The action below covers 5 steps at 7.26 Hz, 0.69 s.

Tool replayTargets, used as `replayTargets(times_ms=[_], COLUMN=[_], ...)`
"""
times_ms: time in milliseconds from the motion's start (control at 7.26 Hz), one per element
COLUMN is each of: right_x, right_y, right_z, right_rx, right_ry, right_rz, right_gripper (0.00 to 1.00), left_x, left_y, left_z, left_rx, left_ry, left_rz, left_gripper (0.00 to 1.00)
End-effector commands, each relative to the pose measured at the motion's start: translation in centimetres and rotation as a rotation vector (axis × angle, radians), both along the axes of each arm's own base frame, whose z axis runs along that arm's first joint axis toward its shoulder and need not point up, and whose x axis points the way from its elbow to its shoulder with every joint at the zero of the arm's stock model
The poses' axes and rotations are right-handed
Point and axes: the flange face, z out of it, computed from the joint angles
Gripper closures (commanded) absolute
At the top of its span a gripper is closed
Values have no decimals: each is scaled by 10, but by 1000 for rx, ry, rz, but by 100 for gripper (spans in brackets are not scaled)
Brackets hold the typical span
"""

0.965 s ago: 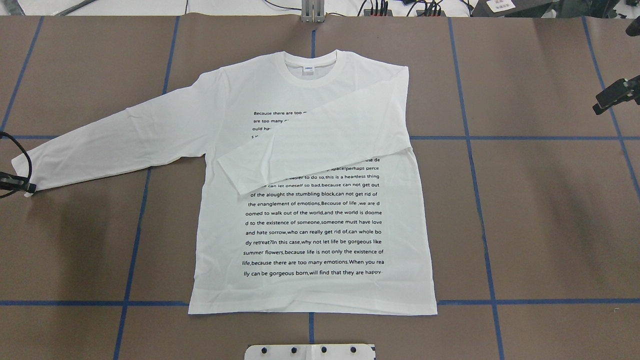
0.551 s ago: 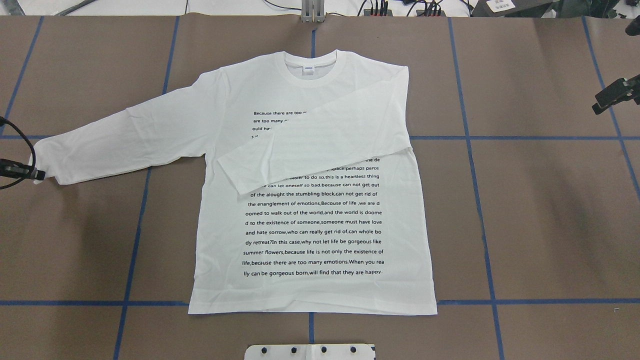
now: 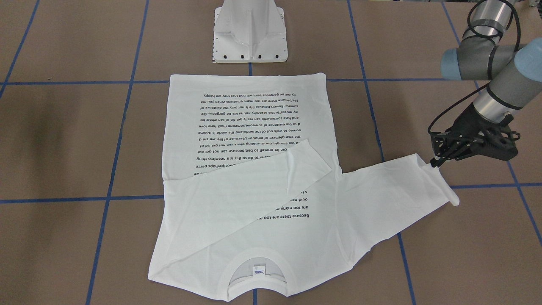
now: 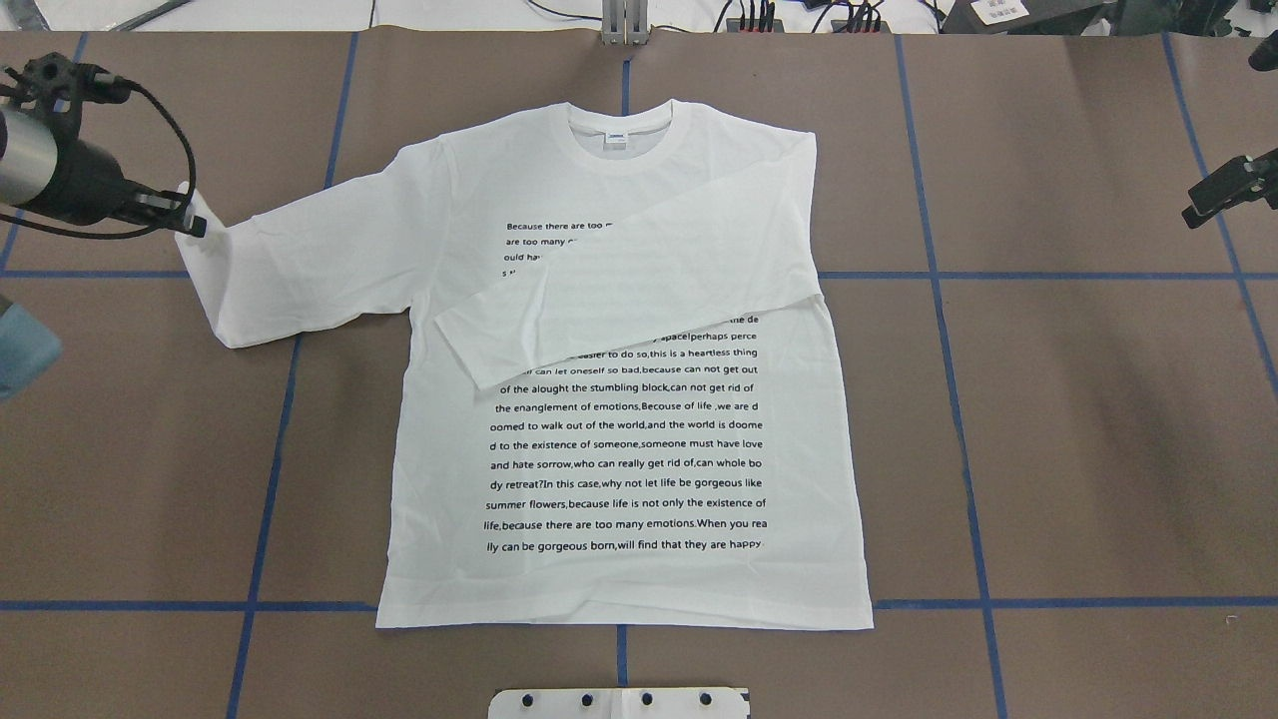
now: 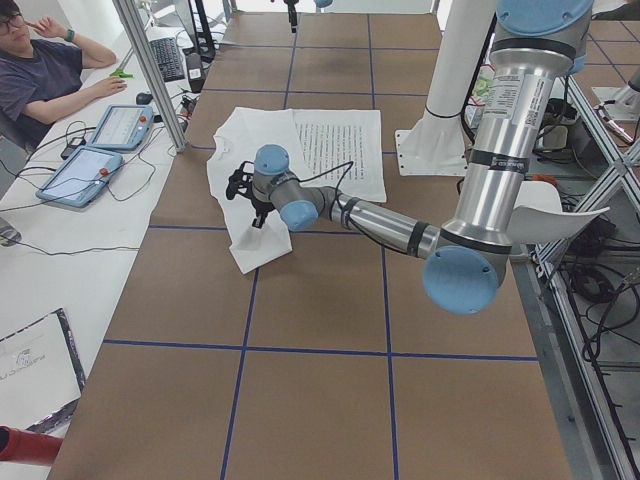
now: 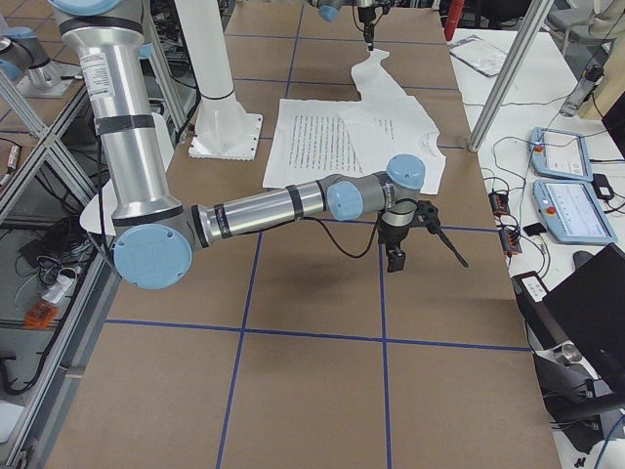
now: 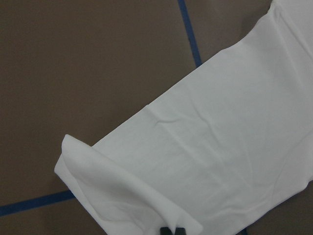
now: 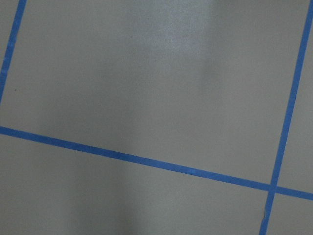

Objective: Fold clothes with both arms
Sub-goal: 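Carry the held sleeve across the shirt and lay it down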

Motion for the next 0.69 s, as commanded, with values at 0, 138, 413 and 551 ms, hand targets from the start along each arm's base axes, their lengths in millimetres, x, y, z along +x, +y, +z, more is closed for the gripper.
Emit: replayTargets(times_ms=[0,138,413,551], right_x=[0,0,0,0], right_y=[-1,-1,-1,-1], right_z=[-1,-1,-1,-1], right_rx=[0,0,1,1], right_ry=[1,1,0,0], right_rz=[0,0,0,0], right_gripper=[0,0,0,0], left_x=[43,75,122,145], left_y=[-27,-20,-2,9], left_z=[-110,-139,-199,-219], left_rx=[-44,-68,-38,-14], left_ry=[77,123,186,208], left_rz=[-28,-18,36,72], left_gripper=[100,100,100,100])
